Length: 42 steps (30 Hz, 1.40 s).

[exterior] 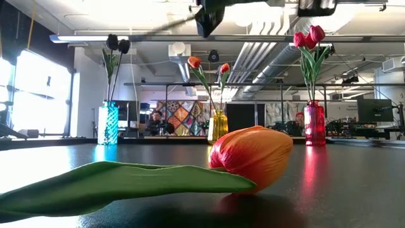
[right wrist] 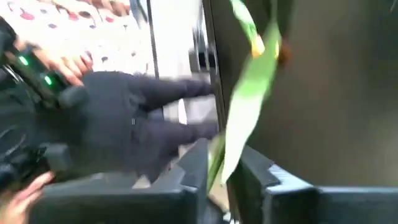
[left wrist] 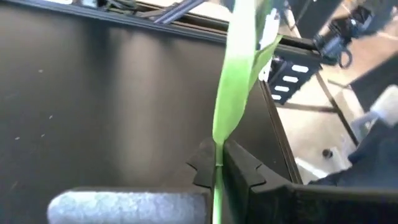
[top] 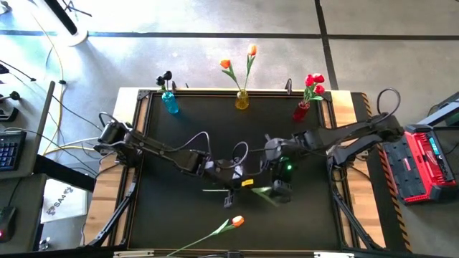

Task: Sort flowers into vase by color
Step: Put the black flower into the blue vase

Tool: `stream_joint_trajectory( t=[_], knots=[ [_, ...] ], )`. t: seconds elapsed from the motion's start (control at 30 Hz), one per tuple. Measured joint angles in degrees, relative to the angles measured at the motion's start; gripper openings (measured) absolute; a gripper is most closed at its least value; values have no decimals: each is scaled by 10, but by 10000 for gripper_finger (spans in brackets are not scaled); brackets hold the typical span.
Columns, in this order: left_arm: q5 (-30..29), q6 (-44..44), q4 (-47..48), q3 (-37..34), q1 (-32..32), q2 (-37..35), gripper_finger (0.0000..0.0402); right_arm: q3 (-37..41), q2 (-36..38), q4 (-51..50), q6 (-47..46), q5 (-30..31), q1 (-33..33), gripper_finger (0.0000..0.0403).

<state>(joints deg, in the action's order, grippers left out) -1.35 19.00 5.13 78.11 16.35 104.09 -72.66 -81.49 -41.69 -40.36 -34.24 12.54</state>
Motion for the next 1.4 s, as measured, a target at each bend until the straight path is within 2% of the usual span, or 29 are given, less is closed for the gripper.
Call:
stream_joint_trajectory(
  t=[0.07, 0.17, 0.3, 0.47, 0.57, 0.73, 0.93, 1.03, 1.13, 1.4],
  knots=[
    [-1, 18, -3, 0, -5, 0, 2, 0, 19, 27, 7, 24, -7, 80],
    [-5, 43, -14, 0, -12, 0, 1, 0, 63, 87, 8, 93, -17, 120],
    [-9, 49, -72, 0, -22, 0, 1, 0, 136, 183, 33, 213, -15, 159],
    [-35, 49, -175, 0, -42, -2, 0, -1, 225, 235, 83, 359, 15, 177],
    [-88, 42, -224, 0, -56, -12, 0, -1, 267, 212, 95, 412, 33, 177],
    [-181, 0, -284, 0, -77, -47, 0, -1, 287, 208, 125, 377, 61, 172],
    [-197, -57, -377, 0, -94, -74, 0, 0, 274, 201, 197, 470, 67, 172],
    [-192, -81, -381, 0, -95, -82, 0, 0, 269, 227, 221, 479, 34, 172],
    [-188, -94, -381, 0, -91, -84, 0, 0, 263, 256, 224, 433, -10, 172],
    [-169, -102, -397, 0, -91, -84, 0, 0, 208, 281, 212, 256, -109, 172]
  ],
)
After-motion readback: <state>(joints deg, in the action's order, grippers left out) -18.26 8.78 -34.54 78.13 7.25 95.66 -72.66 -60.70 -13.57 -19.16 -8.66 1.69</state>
